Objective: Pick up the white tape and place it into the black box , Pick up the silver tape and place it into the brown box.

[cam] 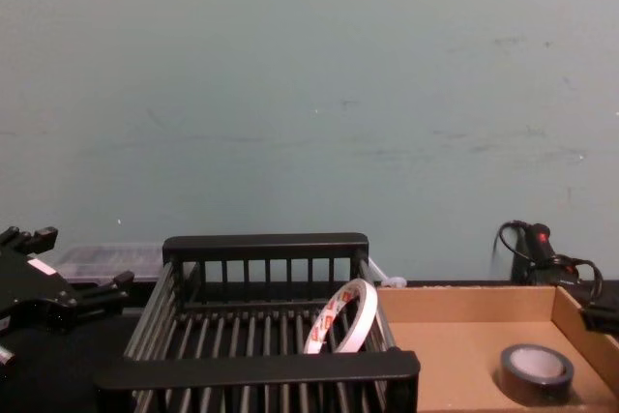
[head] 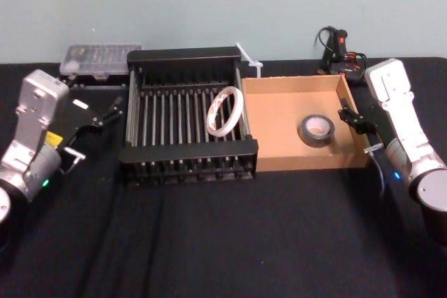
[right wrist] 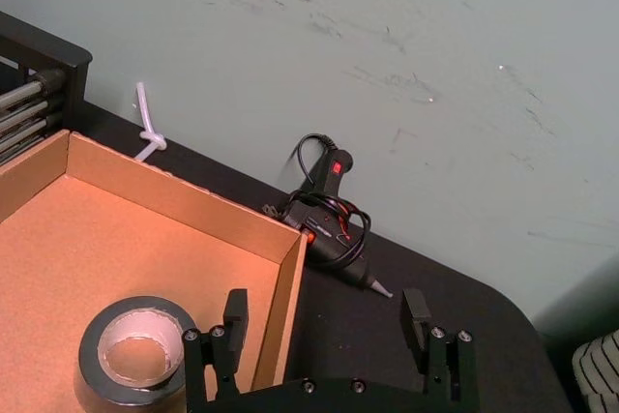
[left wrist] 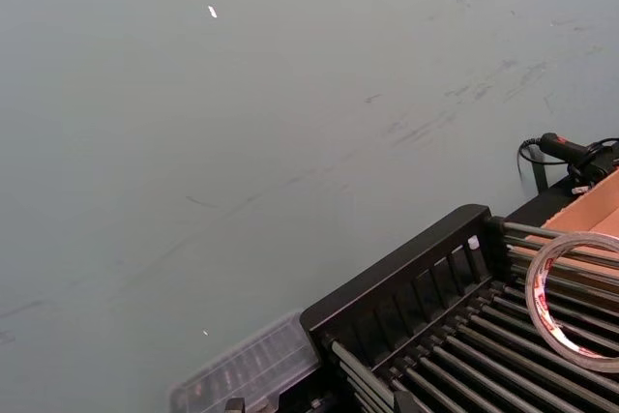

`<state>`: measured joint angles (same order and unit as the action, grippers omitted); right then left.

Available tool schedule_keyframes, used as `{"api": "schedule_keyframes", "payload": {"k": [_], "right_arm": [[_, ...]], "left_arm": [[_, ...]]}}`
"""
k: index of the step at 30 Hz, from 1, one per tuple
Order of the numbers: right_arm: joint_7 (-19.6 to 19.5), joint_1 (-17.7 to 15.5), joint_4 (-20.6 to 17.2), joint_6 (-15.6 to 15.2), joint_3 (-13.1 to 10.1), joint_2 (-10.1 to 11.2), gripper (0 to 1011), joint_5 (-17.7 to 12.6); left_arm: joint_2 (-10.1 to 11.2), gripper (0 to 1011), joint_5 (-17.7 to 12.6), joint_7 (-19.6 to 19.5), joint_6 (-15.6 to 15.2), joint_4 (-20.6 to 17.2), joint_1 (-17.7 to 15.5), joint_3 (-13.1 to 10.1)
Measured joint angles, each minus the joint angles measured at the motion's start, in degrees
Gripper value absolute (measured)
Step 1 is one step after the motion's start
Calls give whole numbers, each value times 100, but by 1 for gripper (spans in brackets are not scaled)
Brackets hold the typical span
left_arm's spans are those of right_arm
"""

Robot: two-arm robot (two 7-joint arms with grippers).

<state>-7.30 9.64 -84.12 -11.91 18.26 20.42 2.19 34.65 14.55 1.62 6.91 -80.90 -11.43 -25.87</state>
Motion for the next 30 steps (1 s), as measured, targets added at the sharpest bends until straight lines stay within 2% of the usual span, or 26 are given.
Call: {"api": "schedule_keyframes", "payload": {"k": [30], "right_arm": [[0, 0, 0, 0, 0, 0, 1002, 0]], "left_arm": [[0, 1001, 0, 0, 0, 0, 0, 0]]}}
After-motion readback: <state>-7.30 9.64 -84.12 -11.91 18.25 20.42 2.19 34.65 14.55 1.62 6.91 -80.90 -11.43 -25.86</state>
